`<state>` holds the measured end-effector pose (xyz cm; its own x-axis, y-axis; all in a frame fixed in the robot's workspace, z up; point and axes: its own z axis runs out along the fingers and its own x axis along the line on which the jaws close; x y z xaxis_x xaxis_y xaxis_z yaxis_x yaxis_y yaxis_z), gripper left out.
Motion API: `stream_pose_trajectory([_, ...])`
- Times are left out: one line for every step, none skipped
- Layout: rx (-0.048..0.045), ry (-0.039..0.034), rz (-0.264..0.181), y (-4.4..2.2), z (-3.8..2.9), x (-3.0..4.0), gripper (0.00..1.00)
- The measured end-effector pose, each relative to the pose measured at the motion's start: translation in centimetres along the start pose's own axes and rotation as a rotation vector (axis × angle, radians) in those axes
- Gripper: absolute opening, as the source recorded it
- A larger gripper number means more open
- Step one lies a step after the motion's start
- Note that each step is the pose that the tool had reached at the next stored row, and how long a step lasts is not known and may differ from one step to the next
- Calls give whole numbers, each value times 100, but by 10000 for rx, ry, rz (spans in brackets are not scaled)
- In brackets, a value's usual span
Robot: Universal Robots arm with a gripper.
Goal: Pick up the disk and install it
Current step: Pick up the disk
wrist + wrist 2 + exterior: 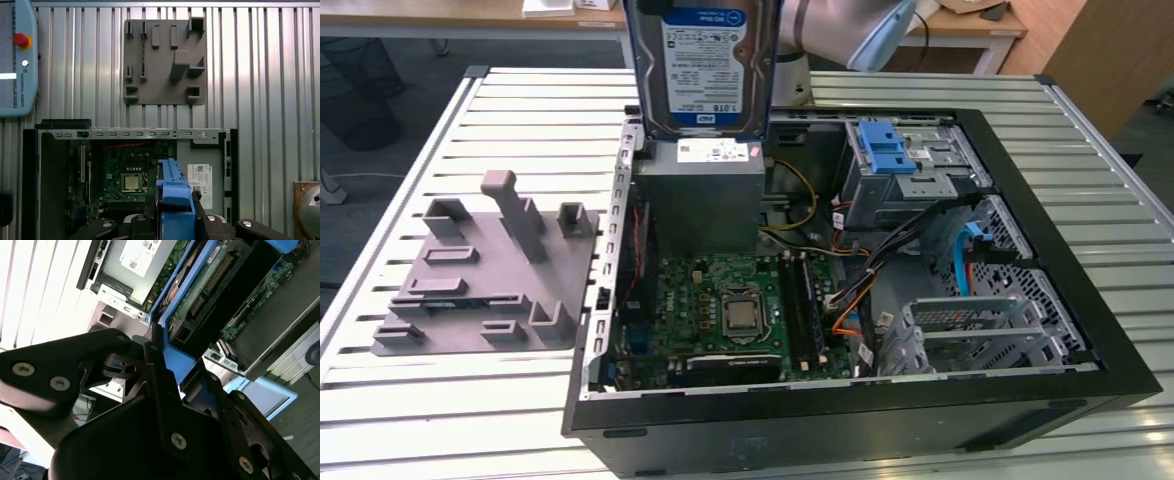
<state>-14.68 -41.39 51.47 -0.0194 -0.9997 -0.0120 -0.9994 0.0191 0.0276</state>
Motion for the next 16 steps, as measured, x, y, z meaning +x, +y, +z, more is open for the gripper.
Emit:
stream_pose_trajectory([0, -1, 1, -36, 0, 0, 36])
stream_pose_trajectory([1, -1, 0, -76, 0, 0, 36])
stream_pose_trajectory([0, 0, 0, -117, -1, -1, 36])
stream_pose_trajectory([0, 0, 0, -160, -2, -2, 36])
stream_pose_trajectory([0, 0, 1, -205, -2, -3, 36])
stream_pose_trajectory([1, 0, 0, -250, -2, -4, 36])
stream_pose_trajectory([0, -1, -1, -295, -3, -4, 36])
stream_pose_trajectory([0, 0, 0, -340, -3, -5, 36])
stream_pose_trajectory([1, -1, 0, -380, -3, -6, 36])
stream_pose_trajectory([0, 0, -1, -409, -3, -7, 36])
stream_pose_trajectory([1, -2, -2, -424, -1, -5, 36])
stream_pose_trajectory([0, -2, 0, -433, 1, 4, 36])
stream_pose_trajectory([0, 0, 0, -441, 2, 21, 36])
stream_pose_trajectory([0, 0, 0, -445, 6, 48, 36])
stream_pose_trajectory([1, -2, 0, -447, 9, 77, 36])
stream_pose_trajectory([1, -1, 0, -450, 12, 100, 36])
